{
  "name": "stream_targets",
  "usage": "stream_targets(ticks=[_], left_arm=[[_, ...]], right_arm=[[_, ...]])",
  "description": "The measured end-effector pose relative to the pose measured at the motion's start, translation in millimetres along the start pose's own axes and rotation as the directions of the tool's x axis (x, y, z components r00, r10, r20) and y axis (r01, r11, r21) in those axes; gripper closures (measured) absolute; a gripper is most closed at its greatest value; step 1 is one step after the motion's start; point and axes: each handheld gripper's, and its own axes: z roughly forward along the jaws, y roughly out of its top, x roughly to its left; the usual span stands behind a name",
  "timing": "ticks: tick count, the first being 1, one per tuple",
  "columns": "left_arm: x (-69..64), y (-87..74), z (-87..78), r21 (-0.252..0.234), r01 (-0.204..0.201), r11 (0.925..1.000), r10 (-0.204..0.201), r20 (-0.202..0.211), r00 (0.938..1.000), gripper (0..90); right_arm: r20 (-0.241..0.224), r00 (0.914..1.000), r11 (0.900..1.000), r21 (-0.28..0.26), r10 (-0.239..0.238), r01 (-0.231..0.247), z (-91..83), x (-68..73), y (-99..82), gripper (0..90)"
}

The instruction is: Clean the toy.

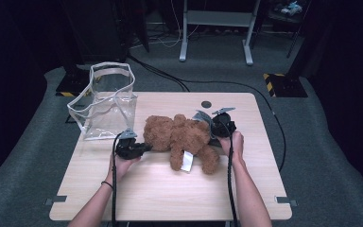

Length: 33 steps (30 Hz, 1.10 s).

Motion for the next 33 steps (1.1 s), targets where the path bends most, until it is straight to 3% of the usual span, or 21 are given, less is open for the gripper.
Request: stream_targets(ticks=[3,7,9,11,12,15,20,23,27,30,33], left_arm=[[0.9,-0.1,-0.1,0.006,-0.016,0.9999,0.016,-0.005,0.9999,78.4],[1.4,-0.4,0.1,0.006,-0.009,0.9999,0.009,-0.003,1.0000,78.3],[1.9,-0.5,-0.1,0.006,-0.011,0.9999,0.011,-0.004,0.9999,78.3],[1.5,-0.7,0.1,0.005,-0.003,1.0000,0.003,-0.003,1.0000,78.3],[1.3,-0.7,0.1,0.005,-0.006,1.0000,0.006,-0.003,1.0000,78.3],[1.2,-0.2,-0.4,0.009,-0.016,0.9998,0.016,-0.004,0.9999,78.3],[0.4,-0.3,0.4,0.005,-0.010,0.9999,0.010,-0.007,0.9999,78.4],[0.2,-0.3,0.3,0.006,-0.007,1.0000,0.007,-0.007,1.0000,78.3],[0.3,-0.6,0.6,0.006,-0.004,1.0000,0.004,-0.004,1.0000,78.3],[0.4,-0.6,0.2,0.005,-0.005,1.0000,0.005,-0.002,1.0000,78.3],[1.3,-1.0,-0.2,0.010,-0.014,0.9999,0.014,-0.002,0.9999,78.4]], right_arm=[[0.028,0.9996,0.9998,0.019,-0.002,0.001,2.6,-5.9,1.3,79.4],[0.119,0.9929,0.9985,0.054,0.000,-0.007,0.4,-18.0,4.5,79.4],[0.152,0.9878,0.9961,0.075,0.036,-0.047,-2.3,-28.2,3.1,79.3],[0.157,0.9847,0.9946,0.059,0.076,-0.086,-7.9,-38.9,0.6,79.3],[0.148,0.9833,0.9929,0.039,0.106,-0.112,-12.2,-42.4,0.1,79.2],[0.117,0.9835,0.9904,-0.031,0.138,-0.135,-23.8,-47.0,2.6,79.1],[0.003,0.9947,0.9904,-0.093,0.103,-0.102,-26.3,-32.6,17.9,78.6],[-0.032,0.9980,0.9949,-0.083,0.055,-0.058,-15.4,-19.3,25.3,78.3],[-0.077,0.9962,0.9986,-0.031,0.041,-0.043,4.2,-8.1,25.5,78.4],[-0.076,0.9955,0.9983,-0.004,0.057,-0.058,13.1,-7.2,24.1,78.9],[-0.028,0.9976,0.9979,0.018,0.063,-0.063,16.4,-12.0,22.7,79.2]])
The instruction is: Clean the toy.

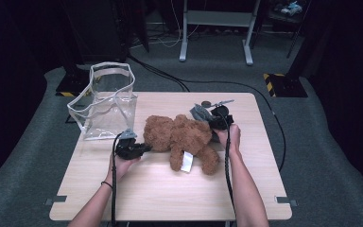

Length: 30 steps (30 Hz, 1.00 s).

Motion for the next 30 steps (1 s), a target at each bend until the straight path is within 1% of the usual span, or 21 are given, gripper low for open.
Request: stream_targets(ticks=[1,2,3,4,5,7,9,10,12,14,15,17,18,19,20,21,23,24,25,28,30], left_arm=[[0.0,-0.3,0.2,0.000,-0.004,1.0000,0.004,0.001,1.0000,78.3],[-0.5,-0.7,0.9,-0.002,-0.003,1.0000,0.003,-0.002,1.0000,78.3],[-1.3,-1.0,1.2,0.004,0.004,1.0000,-0.004,0.001,1.0000,78.4],[-1.5,-1.3,1.5,0.002,0.007,1.0000,-0.007,0.002,1.0000,78.4],[-0.7,-1.3,1.2,0.002,-0.001,1.0000,0.001,0.001,1.0000,78.3],[-0.6,-1.3,1.1,-0.002,0.000,1.0000,0.000,-0.002,1.0000,78.3],[-0.8,-1.4,0.8,-0.001,0.001,1.0000,-0.001,-0.003,1.0000,78.3],[-0.9,-1.4,0.7,-0.001,0.001,1.0000,-0.001,-0.002,1.0000,78.3],[-1.0,-1.3,0.8,-0.002,0.001,1.0000,-0.001,-0.002,1.0000,78.3],[-0.8,-1.4,1.2,-0.006,0.003,1.0000,-0.003,-0.001,1.0000,78.4],[-0.8,-1.3,1.3,-0.006,0.003,1.0000,-0.003,-0.001,1.0000,78.3],[-1.0,-1.2,1.2,-0.005,0.004,1.0000,-0.004,-0.003,1.0000,78.3],[-1.2,-1.2,1.3,-0.006,0.004,1.0000,-0.004,-0.004,1.0000,78.4],[-1.2,-1.1,1.3,-0.006,0.004,1.0000,-0.004,-0.004,1.0000,78.4],[-1.2,-1.0,1.2,-0.005,0.004,1.0000,-0.004,-0.004,1.0000,78.3],[-0.9,-0.8,1.1,-0.005,0.002,1.0000,-0.002,-0.004,1.0000,78.3],[-0.7,-0.5,1.1,-0.004,0.002,1.0000,-0.003,-0.002,1.0000,78.4],[-1.1,-0.5,1.3,-0.007,0.013,0.9999,-0.013,0.000,0.9999,78.3],[-0.9,-0.3,1.0,-0.005,0.015,0.9999,-0.015,0.002,0.9999,78.4],[-0.7,0.0,0.9,-0.004,0.013,0.9999,-0.013,0.001,0.9999,78.4],[-0.4,0.1,0.9,-0.004,0.015,0.9999,-0.015,0.002,0.9999,78.4]], right_arm=[[0.022,0.9998,1.0000,0.007,0.004,-0.004,0.2,-3.5,-0.8,79.3],[0.039,0.9991,0.9997,0.012,0.019,-0.020,-0.6,-7.0,-1.6,79.3],[0.073,0.9971,0.9997,0.014,0.020,-0.021,-1.7,-10.8,-2.4,79.4],[0.118,0.9927,0.9992,0.027,0.027,-0.030,-3.2,-14.7,-3.1,79.5],[0.134,0.9902,0.9985,0.034,0.038,-0.043,-4.4,-20.6,-4.9,79.5],[0.160,0.9826,0.9941,0.039,0.093,-0.101,-8.4,-31.0,-10.3,79.4],[0.137,0.9816,0.9903,0.021,0.133,-0.137,-16.5,-39.0,-16.0,79.3],[0.130,0.9821,0.9904,0.008,0.136,-0.138,-21.6,-40.8,-18.5,79.3],[0.076,0.9856,0.9885,-0.018,0.151,-0.150,-30.1,-42.0,-22.8,79.3],[0.034,0.9905,0.9908,-0.030,0.133,-0.132,-37.0,-36.1,-25.8,79.3],[-0.007,0.9925,0.9917,-0.038,0.122,-0.123,-39.3,-31.6,-27.1,79.4],[-0.021,0.9966,0.9963,-0.031,0.080,-0.080,-40.4,-19.6,-28.4,79.3],[-0.040,0.9968,0.9971,-0.028,0.070,-0.071,-39.2,-14.6,-29.3,79.3],[-0.052,0.9965,0.9978,-0.011,0.065,-0.066,-36.6,-9.5,-30.0,79.3],[-0.057,0.9972,0.9987,-0.004,0.050,-0.050,-33.2,-5.4,-30.8,79.3],[-0.075,0.9959,0.9987,0.009,0.051,-0.051,-29.8,-2.0,-32.0,79.3],[-0.091,0.9946,0.9986,0.022,0.050,-0.048,-22.2,2.8,-34.9,79.4],[-0.110,0.9925,0.9982,0.029,0.055,-0.052,-18.4,4.4,-36.7,79.5],[-0.103,0.9932,0.9982,0.032,0.053,-0.050,-15.2,5.8,-38.3,79.6],[-0.118,0.9910,0.9977,0.031,0.064,-0.060,-11.8,3.5,-41.0,79.8],[-0.105,0.9923,0.9972,0.044,0.065,-0.061,-10.2,2.6,-42.0,79.9]])
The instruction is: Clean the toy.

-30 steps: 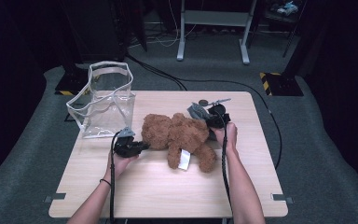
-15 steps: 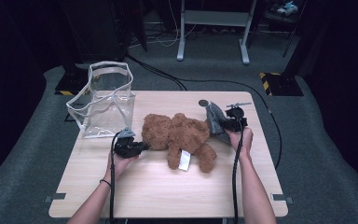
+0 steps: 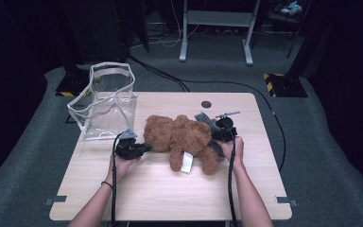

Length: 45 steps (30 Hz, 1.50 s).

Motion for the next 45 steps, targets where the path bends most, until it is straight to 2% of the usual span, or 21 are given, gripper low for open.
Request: stream_targets(ticks=[4,5,6,7,8,10,12,14,16,20,22,25,30,34,38,39,40,41,42,45], left_arm=[[1.2,-0.5,0.5,-0.002,-0.001,1.0000,0.001,0.001,1.0000,78.3],[1.3,-0.5,0.5,0.002,-0.001,1.0000,0.001,0.001,1.0000,78.3],[1.1,-0.3,0.6,0.004,-0.001,1.0000,0.001,0.001,1.0000,78.3],[1.3,-0.3,0.6,0.005,-0.003,1.0000,0.003,0.003,1.0000,78.3],[1.3,-0.4,0.6,0.005,-0.003,1.0000,0.003,0.002,1.0000,78.3],[1.8,-0.6,0.3,0.006,-0.002,1.0000,0.002,0.003,1.0000,78.3],[1.7,-0.6,0.1,0.004,-0.004,1.0000,0.004,0.005,1.0000,78.3],[1.5,-0.4,0.2,0.002,-0.005,1.0000,0.005,0.003,1.0000,78.3],[-0.2,-0.4,0.1,0.000,0.011,0.9999,-0.011,0.004,0.9999,78.2],[-1.2,0.5,-0.7,0.000,0.005,1.0000,-0.005,-0.001,1.0000,78.3],[-0.8,1.3,-1.2,0.002,-0.009,1.0000,0.009,0.001,1.0000,78.3],[-2.0,1.8,-0.8,-0.005,0.005,1.0000,-0.005,-0.003,1.0000,78.3],[-2.3,3.6,-0.9,-0.008,0.004,1.0000,-0.004,-0.004,1.0000,78.3],[-3.3,5.0,-1.4,-0.009,0.008,0.9999,-0.008,0.000,1.0000,78.4],[-4.5,6.1,-0.9,-0.012,0.017,0.9998,-0.017,0.005,0.9998,78.5],[-4.7,6.4,-0.9,-0.011,0.020,0.9997,-0.020,0.005,0.9998,78.4],[-4.7,6.7,-0.8,-0.014,0.022,0.9997,-0.022,0.010,0.9997,78.5],[-5.0,7.0,-0.6,-0.013,0.023,0.9997,-0.023,0.010,0.9997,78.5],[-5.5,7.4,-0.4,-0.015,0.023,0.9996,-0.022,0.007,0.9997,78.4],[-6.4,8.0,0.1,-0.014,0.020,0.9997,-0.020,0.004,0.9998,78.4]], right_arm=[[0.063,0.9974,0.9988,0.037,-0.033,0.031,1.2,-3.8,-2.1,80.0],[0.071,0.9972,0.9991,0.036,-0.025,0.023,1.1,-6.8,-2.5,80.0],[0.099,0.9946,0.9986,0.047,-0.030,0.026,0.6,-9.7,-2.9,80.0],[0.145,0.9888,0.9981,0.055,-0.035,0.027,1.2,-11.8,-3.9,80.0],[0.167,0.9855,0.9977,0.065,-0.029,0.019,1.2,-16.7,-5.3,80.0],[0.233,0.9724,0.9962,0.085,-0.001,-0.019,0.0,-27.8,-9.9,79.9],[0.206,0.9773,0.9969,0.050,0.049,-0.061,-7.7,-37.0,-14.7,79.8],[0.186,0.9810,0.9984,0.007,0.054,-0.056,-19.8,-33.8,-15.9,79.7],[0.169,0.9854,0.9994,-0.030,0.021,-0.016,-32.7,-26.2,-14.6,79.7],[0.144,0.9896,0.9948,-0.099,-0.009,0.024,-59.3,-6.7,-9.0,79.7],[0.133,0.9908,0.9893,-0.140,-0.024,0.043,-71.8,0.3,-6.6,79.7],[0.116,0.9913,0.9796,-0.183,-0.062,0.083,-89.1,11.3,-3.8,79.7],[0.086,0.9881,0.9687,-0.203,-0.128,0.143,-103.6,39.8,-1.4,79.6],[0.062,0.9792,0.9595,-0.196,-0.193,0.202,-99.5,64.9,1.7,79.3],[0.036,0.9646,0.9485,-0.176,-0.261,0.263,-85.5,90.5,6.1,79.1],[0.035,0.9654,0.9507,-0.168,-0.258,0.260,-80.5,98.9,6.8,79.0],[0.034,0.9603,0.9464,-0.163,-0.277,0.279,-75.3,105.7,7.5,78.9],[0.034,0.9504,0.9383,-0.152,-0.309,0.311,-70.0,111.7,8.1,78.8],[0.033,0.9444,0.9325,-0.151,-0.327,0.328,-64.5,117.5,8.8,78.6],[0.021,0.9333,0.9220,-0.149,-0.358,0.357,-51.2,134.3,9.7,78.3]])
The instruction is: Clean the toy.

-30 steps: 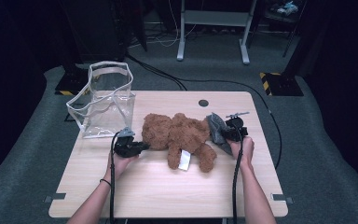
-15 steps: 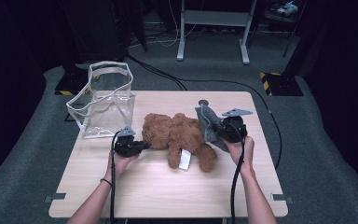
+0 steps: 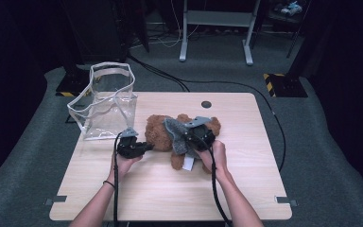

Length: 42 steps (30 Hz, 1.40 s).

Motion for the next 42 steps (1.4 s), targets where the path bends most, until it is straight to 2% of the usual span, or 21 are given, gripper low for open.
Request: stream_targets(ticks=[1,3,6,9,10,12,13,14,15,16,17,19,24,26,30,34,38,42], left_arm=[[0.0,0.0,0.2,-0.002,0.002,1.0000,-0.002,0.002,1.0000,78.4],[-0.4,0.1,0.1,-0.001,0.003,1.0000,-0.003,0.002,1.0000,78.4],[-0.4,0.2,-0.1,-0.002,0.003,1.0000,-0.003,0.002,1.0000,78.4],[0.0,0.0,-0.3,-0.007,0.015,0.9999,-0.015,0.006,0.9999,78.4],[0.1,-0.1,-0.2,-0.009,0.017,0.9998,-0.017,0.007,0.9998,78.5],[0.1,-0.1,-0.2,-0.009,0.016,0.9998,-0.016,0.007,0.9998,78.6],[0.1,-0.1,-0.2,-0.011,0.016,0.9998,-0.016,0.007,0.9998,78.6],[0.1,0.0,-0.2,-0.016,0.015,0.9998,-0.015,0.007,0.9999,78.6],[0.0,0.2,-0.4,-0.016,0.010,0.9998,-0.010,0.004,0.9999,78.6],[0.1,0.2,-0.5,-0.019,0.009,0.9998,-0.009,0.003,1.0000,78.6],[0.4,0.2,-0.6,-0.022,0.011,0.9997,-0.011,0.004,0.9999,78.6],[0.7,0.0,-0.7,-0.025,0.014,0.9996,-0.013,0.004,0.9999,78.6],[0.4,0.3,0.0,-0.021,0.007,0.9998,-0.007,0.005,1.0000,78.6],[0.4,0.5,-0.2,-0.023,0.005,0.9997,-0.005,0.004,1.0000,78.7],[1.5,-0.1,-0.6,-0.022,0.009,0.9997,-0.009,0.002,1.0000,78.7],[2.1,-0.3,-0.5,-0.022,0.012,0.9997,-0.012,0.002,0.9999,78.7],[2.4,-0.6,-0.9,-0.019,0.015,0.9997,-0.015,0.003,0.9999,78.7],[2.0,-0.5,-1.0,-0.019,0.017,0.9997,-0.017,0.003,0.9999,78.7]], right_arm=[[-0.005,1.0000,0.9999,0.015,-0.003,0.003,3.5,5.4,2.0,78.2],[-0.021,0.9979,0.9982,0.002,-0.061,0.061,12.1,13.3,4.9,78.1],[-0.027,0.9948,0.9948,0.025,-0.098,0.099,23.2,29.1,7.9,77.5],[-0.035,0.9933,0.9930,0.037,-0.111,0.112,33.3,39.6,8.5,76.9],[-0.041,0.9953,0.9945,0.054,-0.087,0.089,35.6,42.1,8.1,76.8],[-0.040,0.9940,0.9931,0.053,-0.102,0.104,40.8,41.0,7.0,76.9],[-0.046,0.9958,0.9944,0.067,-0.078,0.081,41.6,40.7,6.3,77.3],[-0.040,0.9946,0.9931,0.064,-0.095,0.098,42.4,38.4,6.2,77.7],[-0.032,0.9962,0.9937,0.075,-0.081,0.084,41.9,38.3,5.6,78.0],[-0.030,0.9955,0.9928,0.077,-0.090,0.092,41.2,35.5,5.1,78.3],[-0.022,0.9972,0.9936,0.086,-0.072,0.074,39.0,34.4,4.4,78.6],[-0.006,0.9962,0.9934,0.074,-0.087,0.087,35.6,27.3,1.7,78.9],[0.026,0.9996,0.9973,0.073,-0.013,0.011,24.0,14.4,-8.7,79.2],[0.044,0.9990,0.9978,0.066,-0.009,0.006,19.6,9.7,-13.6,79.4],[0.068,0.9973,0.9966,0.075,0.028,-0.033,8.2,-2.0,-26.8,79.7],[0.106,0.9887,0.9908,0.073,0.106,-0.114,-5.1,-15.6,-44.3,79.8],[0.133,0.9790,0.9818,0.090,0.154,-0.167,-16.2,-31.4,-69.5,79.9],[0.161,0.9715,0.9754,0.108,0.173,-0.192,-25.7,-39.3,-89.0,80.0]])
